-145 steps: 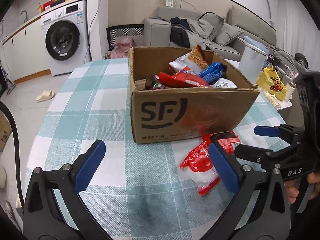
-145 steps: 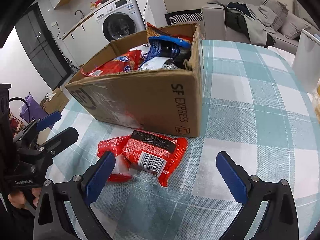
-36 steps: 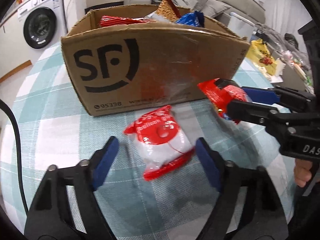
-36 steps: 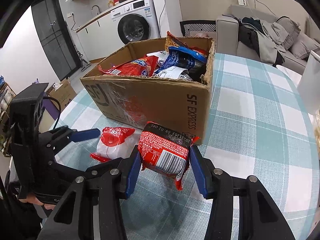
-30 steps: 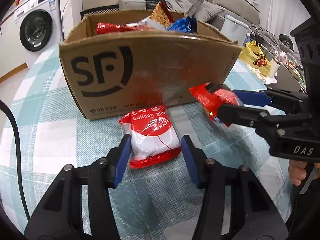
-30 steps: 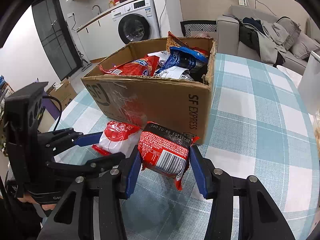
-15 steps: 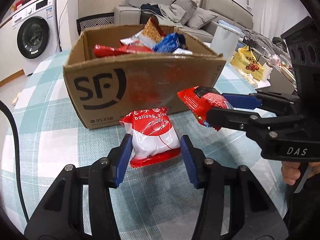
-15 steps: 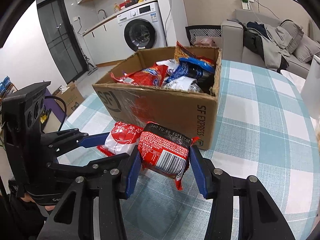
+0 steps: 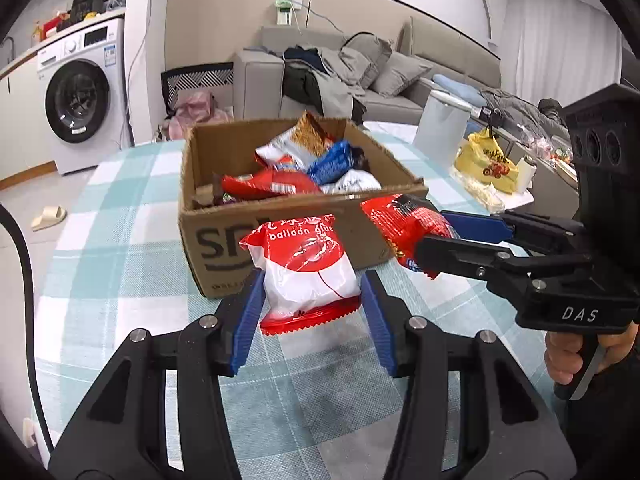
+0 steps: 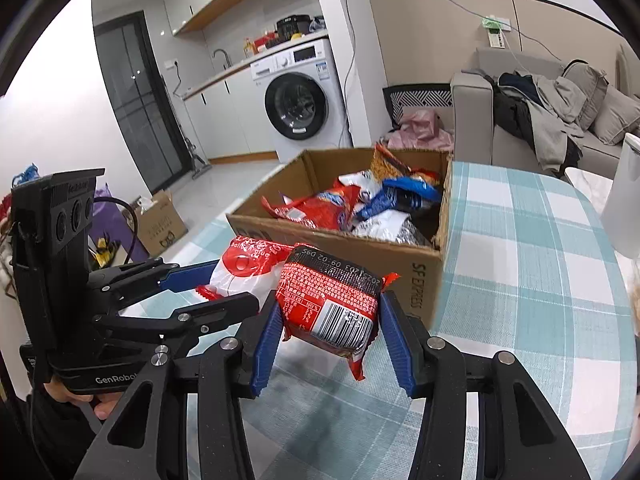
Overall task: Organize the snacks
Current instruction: 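Lift the red barcode pack with the right tool while the left tool carries the balloon pack over the box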
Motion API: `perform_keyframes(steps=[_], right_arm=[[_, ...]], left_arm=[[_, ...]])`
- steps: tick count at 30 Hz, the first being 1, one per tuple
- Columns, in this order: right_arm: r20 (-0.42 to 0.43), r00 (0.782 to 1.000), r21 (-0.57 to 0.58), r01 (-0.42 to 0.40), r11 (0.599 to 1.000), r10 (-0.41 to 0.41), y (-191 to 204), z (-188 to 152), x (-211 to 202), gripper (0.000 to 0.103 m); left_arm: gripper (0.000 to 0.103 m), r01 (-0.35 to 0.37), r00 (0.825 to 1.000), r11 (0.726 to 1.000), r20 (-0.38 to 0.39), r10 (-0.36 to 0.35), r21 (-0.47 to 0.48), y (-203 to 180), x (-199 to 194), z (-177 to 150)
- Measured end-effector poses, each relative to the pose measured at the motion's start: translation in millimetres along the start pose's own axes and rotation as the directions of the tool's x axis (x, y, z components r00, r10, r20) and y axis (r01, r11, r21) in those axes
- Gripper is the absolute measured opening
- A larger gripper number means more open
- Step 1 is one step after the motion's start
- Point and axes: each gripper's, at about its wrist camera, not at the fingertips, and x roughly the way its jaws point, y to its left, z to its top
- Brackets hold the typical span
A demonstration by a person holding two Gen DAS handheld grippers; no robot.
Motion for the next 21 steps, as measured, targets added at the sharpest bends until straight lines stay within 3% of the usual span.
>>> perform_keyframes(steps=[8,21], right_arm=[[0.062,0.998,0.011,-0.004,1.0,0.004,5.8,5.7,-16.5,0.049],[0.118,0.993,0.027,-0.002,1.0,-0.001,2.1,18.1,-26.8,0.049]], left_arm=[[0.046,-0.019,0.998,1.0,0.058,0.019,-0.014,9.0,-28.7,8.5],[0.046,-0.041,0.996,0.999,0.073,0.042,-0.023,15.6,-27.4,19.2]])
